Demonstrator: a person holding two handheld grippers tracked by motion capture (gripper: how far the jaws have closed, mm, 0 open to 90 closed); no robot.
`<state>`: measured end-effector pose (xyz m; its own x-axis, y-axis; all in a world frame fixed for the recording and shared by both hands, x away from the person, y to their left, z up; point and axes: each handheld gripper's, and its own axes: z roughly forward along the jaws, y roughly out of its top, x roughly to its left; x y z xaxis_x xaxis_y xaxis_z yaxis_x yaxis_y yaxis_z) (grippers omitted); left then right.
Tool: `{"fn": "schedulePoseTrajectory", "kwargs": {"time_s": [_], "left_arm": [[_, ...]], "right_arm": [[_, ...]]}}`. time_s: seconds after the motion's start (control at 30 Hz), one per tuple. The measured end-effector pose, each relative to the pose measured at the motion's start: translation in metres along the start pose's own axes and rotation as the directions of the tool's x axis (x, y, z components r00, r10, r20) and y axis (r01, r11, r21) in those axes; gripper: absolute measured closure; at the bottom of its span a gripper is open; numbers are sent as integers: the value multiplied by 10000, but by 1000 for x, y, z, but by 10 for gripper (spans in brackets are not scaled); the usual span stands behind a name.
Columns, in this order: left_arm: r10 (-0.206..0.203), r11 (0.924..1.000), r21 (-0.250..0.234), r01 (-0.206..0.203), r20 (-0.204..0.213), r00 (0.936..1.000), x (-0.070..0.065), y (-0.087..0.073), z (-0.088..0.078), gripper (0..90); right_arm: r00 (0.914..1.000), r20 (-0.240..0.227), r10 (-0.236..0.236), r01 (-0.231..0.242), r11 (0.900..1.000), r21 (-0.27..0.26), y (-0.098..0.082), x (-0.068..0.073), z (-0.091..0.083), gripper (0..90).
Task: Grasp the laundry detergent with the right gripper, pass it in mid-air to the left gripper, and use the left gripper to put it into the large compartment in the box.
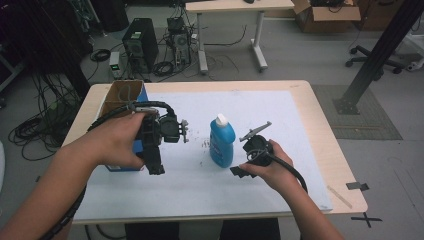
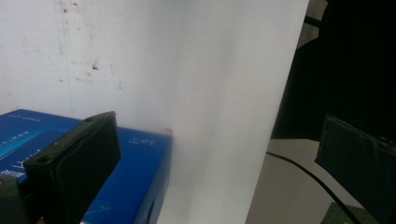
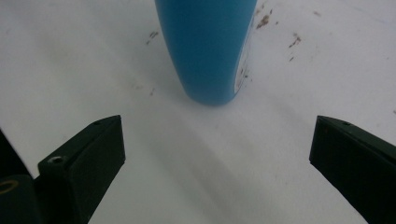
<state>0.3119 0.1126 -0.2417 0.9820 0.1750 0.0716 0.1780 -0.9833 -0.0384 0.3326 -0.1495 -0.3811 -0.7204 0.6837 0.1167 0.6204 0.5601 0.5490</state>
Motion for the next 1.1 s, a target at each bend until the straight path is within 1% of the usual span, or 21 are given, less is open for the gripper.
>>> {"fn": "schedulePoseTrajectory", "kwargs": {"time_s": [0.07,0.13,0.23,0.37,0.43,0.53,0.63,0.67,0.73,0.8,0.87,1.1], "left_arm": [[-15,10000,1,15,13,10000,0,0,1,2],[-31,10000,31,31,-9,10000,1,0,2,2],[1,10000,24,-1,-16,10000,1,1,3,2],[56,10000,34,-56,0,10000,2,3,3,2],[77,10000,33,-77,-1,10000,2,4,3,2],[92,10000,22,-92,-9,10000,2,5,4,2],[56,10000,36,-56,-75,10000,2,5,4,2],[83,10000,47,-82,-85,9999,2,6,4,2],[99,9999,37,-99,-84,9999,1,7,4,2],[113,9999,22,-112,-93,9999,1,8,5,2],[155,9999,54,-154,-84,9998,1,9,4,2],[199,9998,99,-198,-99,9998,2,10,6,2]], "right_arm": [[10000,8,9,-9,9994,-342,-2,1,3,31],[9999,112,-32,40,9977,-682,-4,3,8,30],[9998,197,5,16,9942,-1076,-7,4,14,27],[9996,240,165,-121,9844,-1753,-8,5,20,23],[9988,367,318,-236,9783,-2057,-8,6,23,20],[9980,382,506,-399,9699,-2404,-9,6,28,15],[9976,438,535,-410,9680,-2477,-8,5,32,17],[9965,494,670,-515,9624,-2665,-9,6,35,16],[9959,457,777,-616,9570,-2834,-9,6,39,19],[9936,645,929,-688,9490,-3078,-9,7,42,16],[9924,636,1054,-791,9420,-3262,-9,8,44,16],[9908,742,1129,-795,9313,-3554,-8,10,49,15]]}}
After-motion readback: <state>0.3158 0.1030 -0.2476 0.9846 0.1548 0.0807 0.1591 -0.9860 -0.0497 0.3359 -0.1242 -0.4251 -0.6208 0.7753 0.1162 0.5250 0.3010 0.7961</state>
